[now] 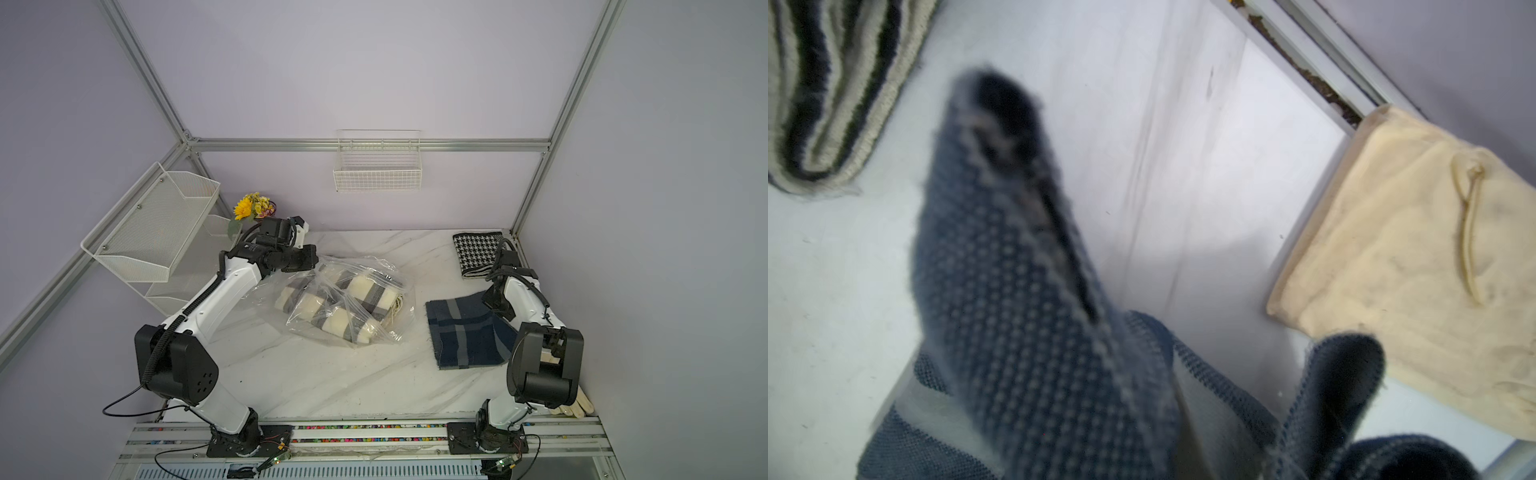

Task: Take the scarf out of the vacuum bag
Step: Move the scarf to the corner of the board.

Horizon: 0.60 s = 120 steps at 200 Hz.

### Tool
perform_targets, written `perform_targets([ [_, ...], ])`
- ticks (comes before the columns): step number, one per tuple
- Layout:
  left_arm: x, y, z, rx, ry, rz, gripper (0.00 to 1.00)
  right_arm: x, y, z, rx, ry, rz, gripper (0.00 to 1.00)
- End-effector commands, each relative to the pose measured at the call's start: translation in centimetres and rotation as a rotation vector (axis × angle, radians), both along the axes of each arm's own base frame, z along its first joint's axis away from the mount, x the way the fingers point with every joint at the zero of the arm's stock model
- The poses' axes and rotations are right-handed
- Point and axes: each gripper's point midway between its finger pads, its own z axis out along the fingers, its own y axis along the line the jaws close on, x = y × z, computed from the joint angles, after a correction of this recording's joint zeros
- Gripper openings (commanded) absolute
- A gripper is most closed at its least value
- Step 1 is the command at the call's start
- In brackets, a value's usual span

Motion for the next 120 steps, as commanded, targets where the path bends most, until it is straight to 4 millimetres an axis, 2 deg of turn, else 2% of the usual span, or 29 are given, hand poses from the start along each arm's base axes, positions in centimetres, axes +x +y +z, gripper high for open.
perform_targets([
  [1, 0.6, 0.7, 3.4, -0.011, -0.124, 0.003, 0.00, 2.5, 0.0, 0.6, 0.038, -0.083, -0.043, 0.00],
  [47, 0.6, 0.4, 3.6, -0.026, -0.132, -0.011, 0.00, 3.2, 0.4, -1.1, 0.086, -0.079, -0.085, 0.00],
  [72, 0.5, 0.3, 3.8, -0.030, -0.134, -0.013, 0.00, 3.4, 0.1, -1.2, 0.083, -0.084, -0.101, 0.00],
  [120, 0.5, 0.3, 4.0, -0.032, -0.140, -0.018, 0.00, 2.9, -3.0, -1.3, 0.083, -0.089, -0.181, 0.00],
])
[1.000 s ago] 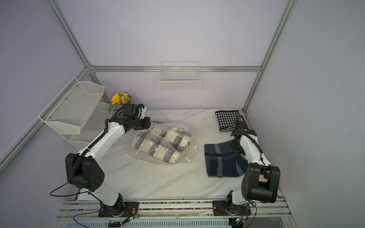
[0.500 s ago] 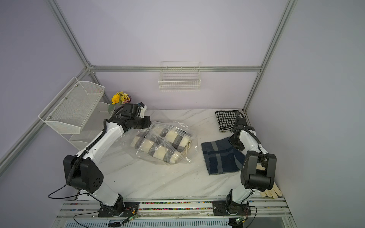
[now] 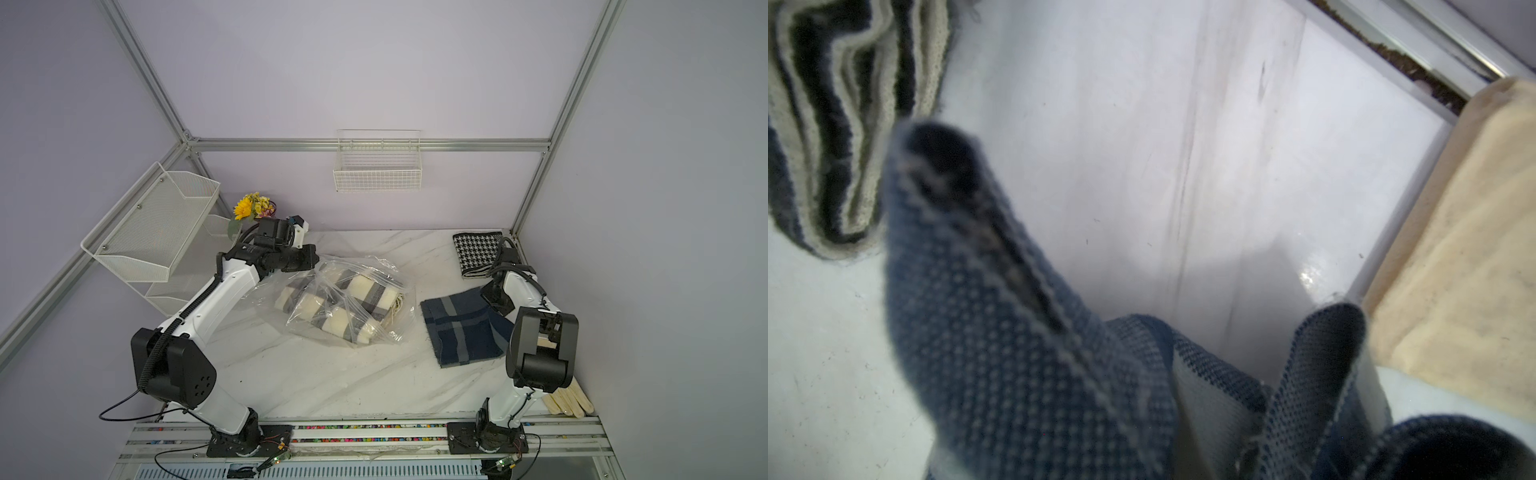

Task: Take the scarf out of the vacuum bag
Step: Move the scarf to the corner of the board.

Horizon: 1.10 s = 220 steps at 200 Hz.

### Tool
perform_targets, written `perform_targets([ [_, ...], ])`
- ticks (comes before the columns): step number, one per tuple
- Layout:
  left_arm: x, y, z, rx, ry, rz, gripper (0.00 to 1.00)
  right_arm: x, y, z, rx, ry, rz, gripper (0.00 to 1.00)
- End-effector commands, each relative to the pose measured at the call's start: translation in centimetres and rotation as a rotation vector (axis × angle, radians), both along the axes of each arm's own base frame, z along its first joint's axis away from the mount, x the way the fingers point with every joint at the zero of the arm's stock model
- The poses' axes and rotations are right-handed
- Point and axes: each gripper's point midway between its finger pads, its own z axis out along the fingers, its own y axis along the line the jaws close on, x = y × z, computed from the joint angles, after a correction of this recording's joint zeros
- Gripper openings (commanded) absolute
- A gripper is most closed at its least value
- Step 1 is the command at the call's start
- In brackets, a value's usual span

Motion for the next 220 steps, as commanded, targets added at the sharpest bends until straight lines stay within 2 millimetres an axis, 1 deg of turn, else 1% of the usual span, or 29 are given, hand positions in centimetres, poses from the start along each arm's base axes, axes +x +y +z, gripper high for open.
perform_targets([
  [1, 0.8, 0.6, 3.5, -0.009, -0.125, 0.004, 0.00, 0.8, -2.3, 0.5, -0.003, -0.045, -0.074, 0.00],
  [22, 0.8, 0.7, 3.5, -0.009, -0.126, 0.005, 0.00, 1.0, -3.2, 0.6, -0.005, -0.047, -0.080, 0.00],
  [37, 0.8, 0.6, 3.5, -0.010, -0.126, 0.003, 0.00, 1.3, -3.3, 1.2, -0.012, -0.059, -0.072, 0.00],
  [49, 0.9, 0.6, 3.5, -0.010, -0.126, 0.004, 0.00, 1.6, -3.5, 2.1, -0.030, -0.080, -0.069, 0.00],
  [62, 0.9, 0.6, 3.5, -0.011, -0.126, 0.002, 0.00, 1.5, -3.8, 2.8, -0.048, -0.083, -0.067, 0.00],
  [77, 0.9, 0.5, 3.4, -0.012, -0.125, 0.001, 0.00, 1.4, -4.0, 2.9, -0.061, -0.074, -0.058, 0.00],
  [90, 0.9, 0.5, 3.4, -0.012, -0.123, 0.002, 0.00, 1.3, -3.8, 3.2, -0.060, -0.080, -0.034, 0.00],
  [106, 0.9, 0.5, 3.3, -0.012, -0.122, 0.002, 0.00, 2.1, -2.8, 3.6, -0.040, -0.132, 0.014, 0.00],
  [127, 0.9, 0.4, 3.3, -0.018, -0.122, -0.003, 0.00, 4.1, -0.8, 4.8, -0.022, -0.216, 0.113, 0.00],
  [154, 0.9, 0.2, 3.4, -0.026, -0.120, -0.006, 0.00, 6.9, 2.2, 7.2, 0.036, -0.369, 0.207, 0.00],
  [172, 0.9, 0.3, 3.2, -0.026, -0.117, -0.005, 0.00, 8.3, 4.3, 8.6, 0.027, -0.398, 0.260, 0.00],
  [187, 1.0, 0.2, 3.1, -0.029, -0.113, -0.004, 0.00, 9.0, 5.3, 9.0, -0.007, -0.379, 0.269, 0.00],
  [202, 1.1, 0.0, 3.3, -0.039, -0.114, -0.009, 0.00, 9.9, 6.3, 9.4, 0.018, -0.407, 0.261, 0.00],
  [220, 1.0, 0.0, 3.4, -0.036, -0.118, -0.007, 0.00, 11.0, 6.8, 9.5, 0.053, -0.434, 0.221, 0.00],
])
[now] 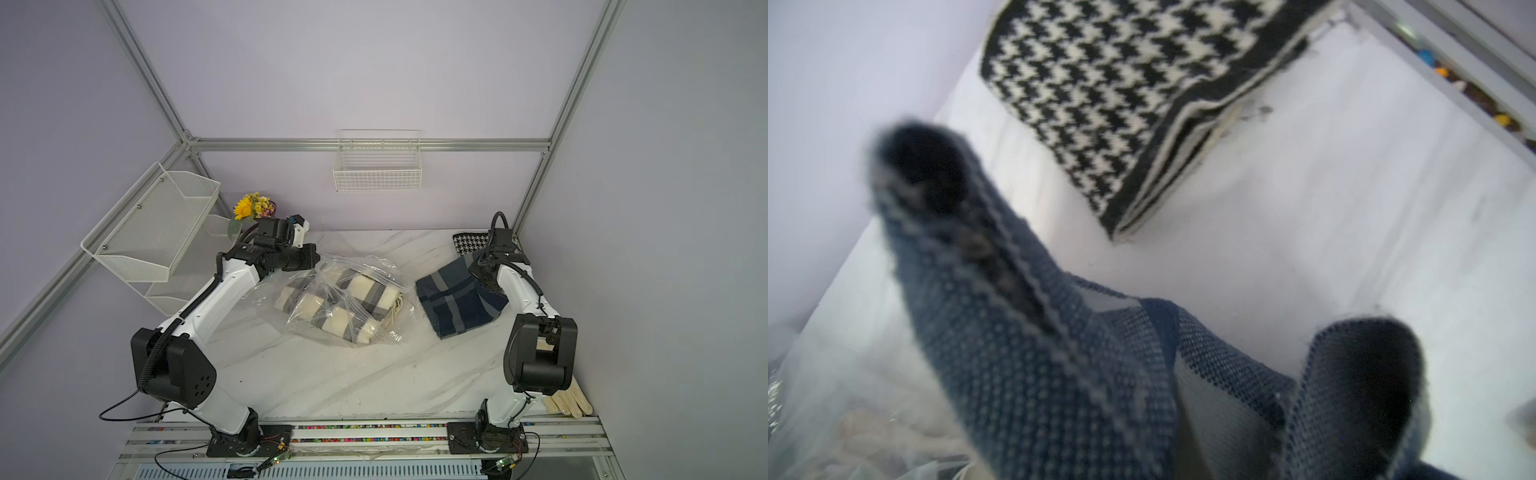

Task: Take the scarf out of the vacuum bag
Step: Move the scarf to the corner of the board.

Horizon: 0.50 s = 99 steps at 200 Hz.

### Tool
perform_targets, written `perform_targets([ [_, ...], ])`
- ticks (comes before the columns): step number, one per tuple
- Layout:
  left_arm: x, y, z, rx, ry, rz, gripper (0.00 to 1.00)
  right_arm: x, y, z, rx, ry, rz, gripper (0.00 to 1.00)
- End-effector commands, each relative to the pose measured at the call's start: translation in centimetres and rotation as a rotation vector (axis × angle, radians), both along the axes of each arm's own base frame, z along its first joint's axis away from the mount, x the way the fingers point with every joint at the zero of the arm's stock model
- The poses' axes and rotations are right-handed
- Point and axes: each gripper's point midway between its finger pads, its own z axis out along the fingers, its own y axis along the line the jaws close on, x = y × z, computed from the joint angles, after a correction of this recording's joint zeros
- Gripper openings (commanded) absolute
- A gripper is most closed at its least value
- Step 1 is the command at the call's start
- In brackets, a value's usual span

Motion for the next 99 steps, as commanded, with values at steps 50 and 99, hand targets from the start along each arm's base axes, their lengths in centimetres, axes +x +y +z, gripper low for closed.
perform_targets([
  [50, 1.1, 0.5, 2.9, -0.005, -0.109, 0.013, 0.00, 5.7, -0.2, 2.3, 0.063, -0.102, -0.096, 0.00],
  [99, 1.4, 0.5, 2.1, 0.006, -0.093, 0.013, 0.00, 8.8, -1.5, 4.6, -0.040, -0.106, -0.072, 0.00],
])
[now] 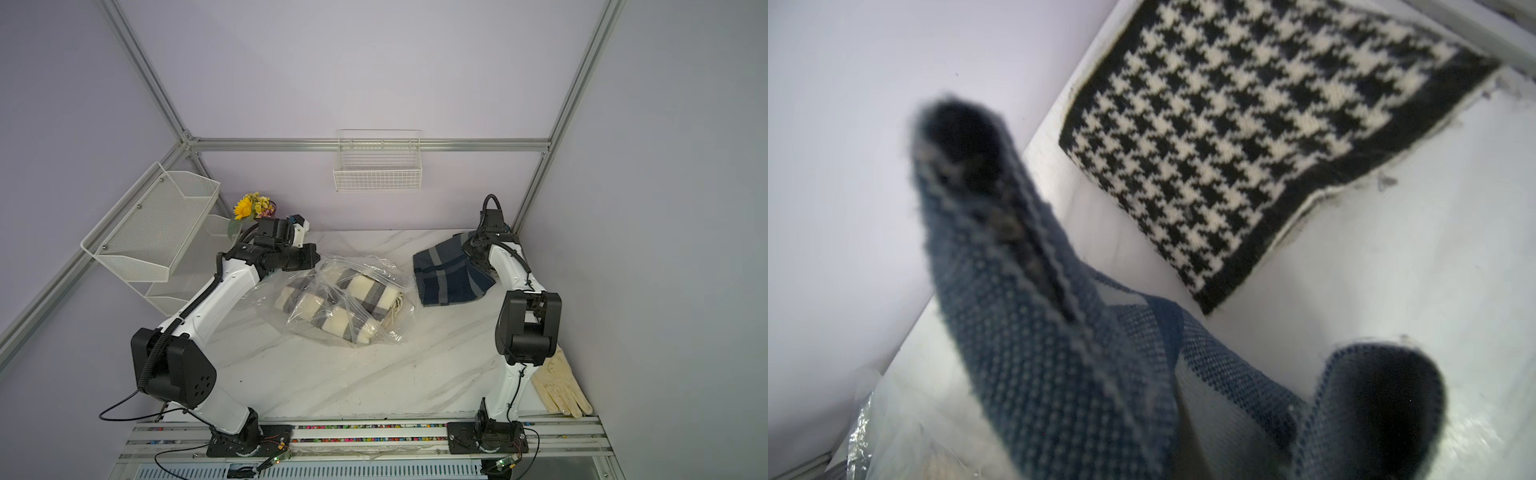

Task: Take the scarf out of the vacuum bag
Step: Move the scarf to the corner of the board.

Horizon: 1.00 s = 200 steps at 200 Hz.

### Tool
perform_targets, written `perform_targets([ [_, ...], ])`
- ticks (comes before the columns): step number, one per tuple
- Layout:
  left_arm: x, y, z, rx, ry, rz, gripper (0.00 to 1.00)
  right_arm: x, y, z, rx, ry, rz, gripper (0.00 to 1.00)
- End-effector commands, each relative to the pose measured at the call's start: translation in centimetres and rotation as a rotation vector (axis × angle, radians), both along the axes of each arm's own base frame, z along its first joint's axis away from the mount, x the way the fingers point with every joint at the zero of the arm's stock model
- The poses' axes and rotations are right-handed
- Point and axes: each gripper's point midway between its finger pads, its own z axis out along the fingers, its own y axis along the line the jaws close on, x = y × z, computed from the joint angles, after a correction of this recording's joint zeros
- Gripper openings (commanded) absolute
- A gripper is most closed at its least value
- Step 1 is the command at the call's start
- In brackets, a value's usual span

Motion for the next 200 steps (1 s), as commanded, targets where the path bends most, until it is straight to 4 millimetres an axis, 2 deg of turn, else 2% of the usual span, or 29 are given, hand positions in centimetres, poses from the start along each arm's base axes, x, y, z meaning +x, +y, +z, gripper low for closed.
perform_targets([
  [1, 1.4, 0.5, 2.0, 0.006, -0.090, 0.012, 0.00, 1.3, -1.5, 3.2, -0.079, -0.043, -0.016, 0.00],
  [41, 1.5, 0.3, 1.2, 0.009, -0.073, 0.008, 0.00, 1.6, -3.6, 5.0, -0.204, -0.039, -0.055, 0.00],
  [98, 1.6, 0.3, 0.6, 0.017, -0.061, 0.007, 0.00, 2.1, -4.9, 7.7, -0.312, -0.076, -0.055, 0.00],
  [200, 1.7, 0.0, -0.3, 0.022, -0.043, 0.000, 0.00, 3.7, -4.9, 10.9, -0.415, -0.191, -0.031, 0.00],
])
